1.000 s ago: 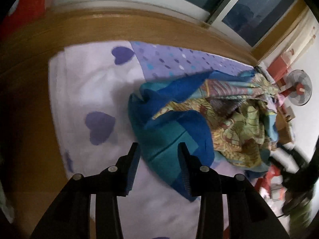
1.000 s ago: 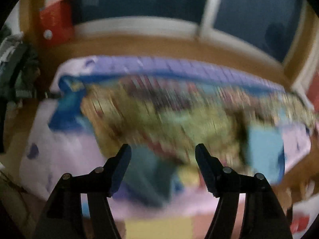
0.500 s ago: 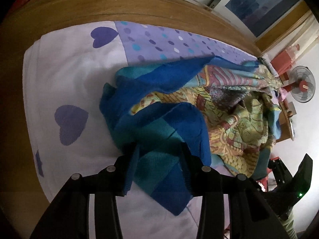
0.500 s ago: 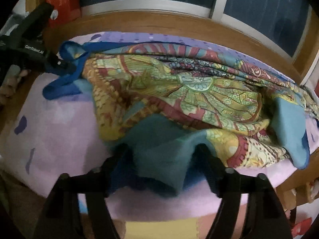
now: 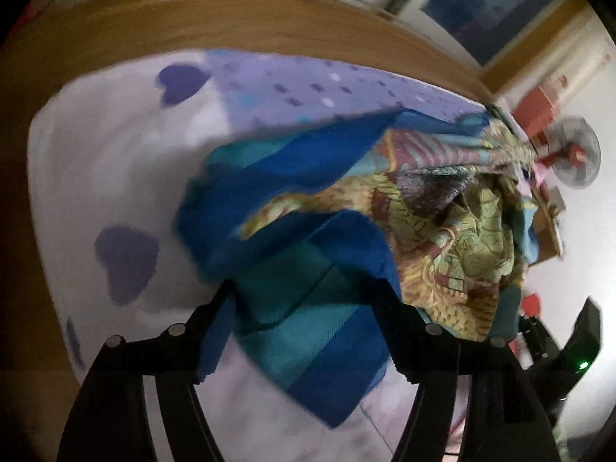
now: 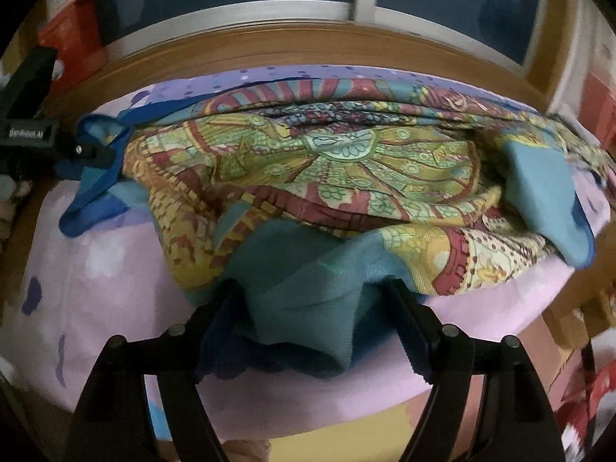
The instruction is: Fold clothes
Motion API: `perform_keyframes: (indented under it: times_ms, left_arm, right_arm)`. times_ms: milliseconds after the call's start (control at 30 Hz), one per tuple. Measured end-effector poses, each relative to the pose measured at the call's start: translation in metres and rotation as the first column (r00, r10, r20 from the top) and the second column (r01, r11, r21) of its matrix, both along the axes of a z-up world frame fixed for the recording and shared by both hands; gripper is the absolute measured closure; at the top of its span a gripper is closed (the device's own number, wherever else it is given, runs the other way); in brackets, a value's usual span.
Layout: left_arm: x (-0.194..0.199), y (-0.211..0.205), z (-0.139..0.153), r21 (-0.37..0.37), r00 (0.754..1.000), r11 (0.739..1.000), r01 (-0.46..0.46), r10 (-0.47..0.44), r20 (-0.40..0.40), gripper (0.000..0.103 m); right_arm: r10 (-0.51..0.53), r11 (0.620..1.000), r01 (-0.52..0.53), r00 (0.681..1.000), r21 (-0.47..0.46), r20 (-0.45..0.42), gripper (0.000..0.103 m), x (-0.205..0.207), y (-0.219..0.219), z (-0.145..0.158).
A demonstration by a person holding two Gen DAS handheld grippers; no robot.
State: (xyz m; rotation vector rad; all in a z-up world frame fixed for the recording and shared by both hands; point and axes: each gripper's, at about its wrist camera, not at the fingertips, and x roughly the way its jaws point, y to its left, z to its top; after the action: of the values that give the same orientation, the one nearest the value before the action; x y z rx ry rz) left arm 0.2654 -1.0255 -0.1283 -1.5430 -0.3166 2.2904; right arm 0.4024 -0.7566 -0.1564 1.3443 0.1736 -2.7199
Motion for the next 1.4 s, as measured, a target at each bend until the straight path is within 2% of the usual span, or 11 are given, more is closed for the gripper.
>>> perform_keyframes:
  times_ms: [33, 100, 167, 233, 300, 433, 600, 833, 900, 1100, 1400]
  left_arm:
    - [0.0, 0.004, 0.0, -0.018, 1.0, 1.0, 0.011, -0.011, -0.015, 0.036]
    - [-0.001, 0.007, 0.003, -0.084, 0.999, 0.996, 0.008, -0.011, -0.039, 0.084]
    - [-0.005, 0.003, 0.005, -0.097, 0.998, 0.994, 0.045, -0.049, -0.041, 0.1]
    - [-0.011, -0.004, 0.01, -0.073, 0.997, 0.995, 0.063, -0.066, -0.038, 0.101]
    - [-0.015, -0.012, 0.024, -0.077, 0.994, 0.995, 0.062, -0.068, -0.088, 0.101]
    - [-0.023, -0.026, 0.067, -0.091, 0.972, 0.993, 0.07, -0.089, -0.218, 0.101]
    - [-0.024, -0.058, 0.12, -0.096, 0.935, 0.994, 0.046, -0.076, -0.347, 0.101]
    - [-0.014, -0.118, 0.165, -0.168, 0.872, 0.984, -0.058, -0.032, -0.488, 0.102]
    - [-0.012, -0.141, 0.17, -0.222, 0.849, 0.967, -0.121, -0.015, -0.528, 0.102]
    - [-0.011, -0.185, 0.154, -0.192, 0.882, 0.976, -0.099, -0.003, -0.471, 0.102]
    - [0.006, -0.173, 0.124, -0.31, 0.902, 0.951, -0.02, -0.117, -0.415, 0.099]
  right_arm:
    - [-0.014, 1.0, 0.014, 1.0, 0.0, -0.003, 0.027, -0.001, -0.002, 0.0]
    - [-0.03, 1.0, 0.03, 1.0, 0.0, -0.005, 0.027, -0.004, -0.002, 0.0]
    - [-0.05, 0.999, 0.05, 0.999, -0.009, -0.009, 0.034, -0.008, -0.002, 0.0]
    - [-0.068, 0.997, 0.068, 0.998, -0.02, -0.011, 0.084, -0.011, -0.004, 0.004]
    - [-0.089, 0.996, 0.089, 0.996, 0.015, -0.016, 0.1, -0.013, -0.007, 0.012]
    - [-0.071, 0.997, 0.072, 0.996, 0.02, -0.045, 0.1, -0.005, -0.016, 0.042]
    - [0.098, 0.994, -0.092, 0.99, 0.061, -0.104, 0.101, 0.035, -0.07, 0.099]
    - [0.381, 0.915, -0.395, 0.914, -0.087, -0.143, 0.101, 0.093, -0.174, 0.149]
    - [0.428, 0.882, -0.445, 0.894, -0.157, -0.13, 0.101, 0.097, -0.198, 0.149]
    - [0.517, 0.811, -0.518, 0.852, -0.272, -0.083, 0.101, 0.086, -0.259, 0.121]
    - [0.388, 0.909, -0.359, 0.914, -0.213, 0.116, 0.096, 0.039, -0.301, 0.033]
